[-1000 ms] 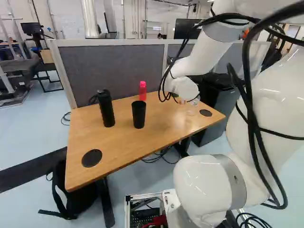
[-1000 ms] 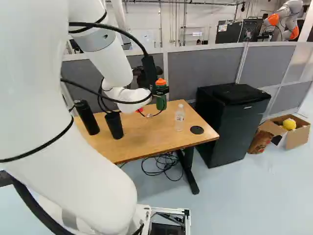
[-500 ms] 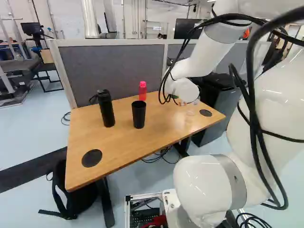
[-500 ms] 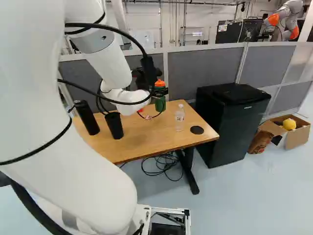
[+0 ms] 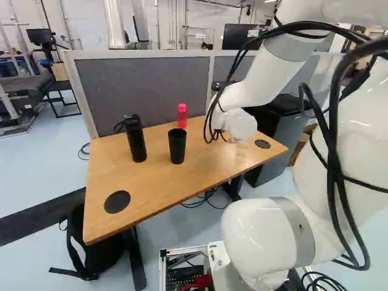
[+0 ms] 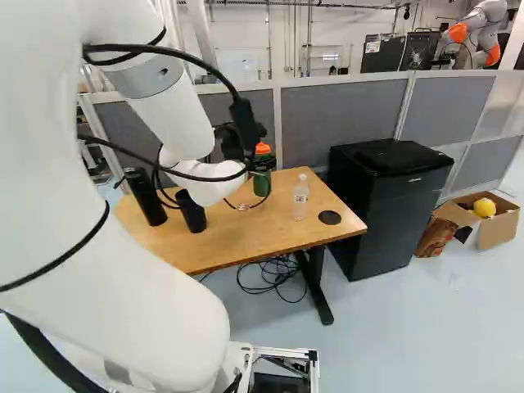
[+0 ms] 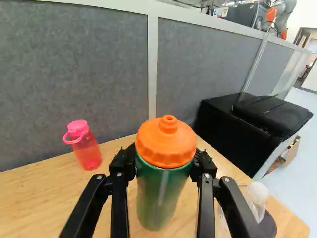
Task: Pick up the green bottle from the table
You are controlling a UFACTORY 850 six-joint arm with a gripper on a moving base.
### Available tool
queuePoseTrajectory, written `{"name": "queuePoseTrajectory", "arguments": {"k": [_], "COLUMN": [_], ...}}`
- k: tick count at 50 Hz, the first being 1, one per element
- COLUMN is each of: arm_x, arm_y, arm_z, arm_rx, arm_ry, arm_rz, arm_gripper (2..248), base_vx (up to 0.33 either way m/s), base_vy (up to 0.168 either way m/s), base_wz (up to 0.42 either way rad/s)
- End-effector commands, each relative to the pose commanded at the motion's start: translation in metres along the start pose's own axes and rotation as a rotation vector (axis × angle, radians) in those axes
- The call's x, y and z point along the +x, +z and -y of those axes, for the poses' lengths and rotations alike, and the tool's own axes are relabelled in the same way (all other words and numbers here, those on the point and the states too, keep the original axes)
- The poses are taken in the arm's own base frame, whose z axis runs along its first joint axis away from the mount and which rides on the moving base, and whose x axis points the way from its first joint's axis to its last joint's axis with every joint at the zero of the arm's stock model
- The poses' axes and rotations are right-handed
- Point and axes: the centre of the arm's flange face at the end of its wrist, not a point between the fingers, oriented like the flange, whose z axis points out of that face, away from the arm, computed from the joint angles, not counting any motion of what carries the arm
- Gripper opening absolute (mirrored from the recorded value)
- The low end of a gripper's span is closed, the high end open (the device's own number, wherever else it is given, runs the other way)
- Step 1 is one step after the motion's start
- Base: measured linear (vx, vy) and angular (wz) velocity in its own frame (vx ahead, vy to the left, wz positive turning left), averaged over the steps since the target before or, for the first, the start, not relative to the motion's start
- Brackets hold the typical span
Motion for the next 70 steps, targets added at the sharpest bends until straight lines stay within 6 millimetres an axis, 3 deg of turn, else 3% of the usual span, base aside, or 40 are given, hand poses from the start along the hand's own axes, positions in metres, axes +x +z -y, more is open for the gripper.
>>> {"name": "queuePoseTrajectory", "arguments": {"k": [37, 70], "arm_x": [-0.060, -0.081], "arm_y": [-0.067, -0.089], "arm_z": [0.010, 0.012], "arm_rx": [0.126, 0.167], "arm_ry": [-0.007, -0.008], "arm_rz": [0.083, 0.113], "arm_gripper": [123, 123], "base_vx": [0.000, 0.000], "base_vy": [0.000, 0.000], "base_wz": [0.000, 0.000]}}
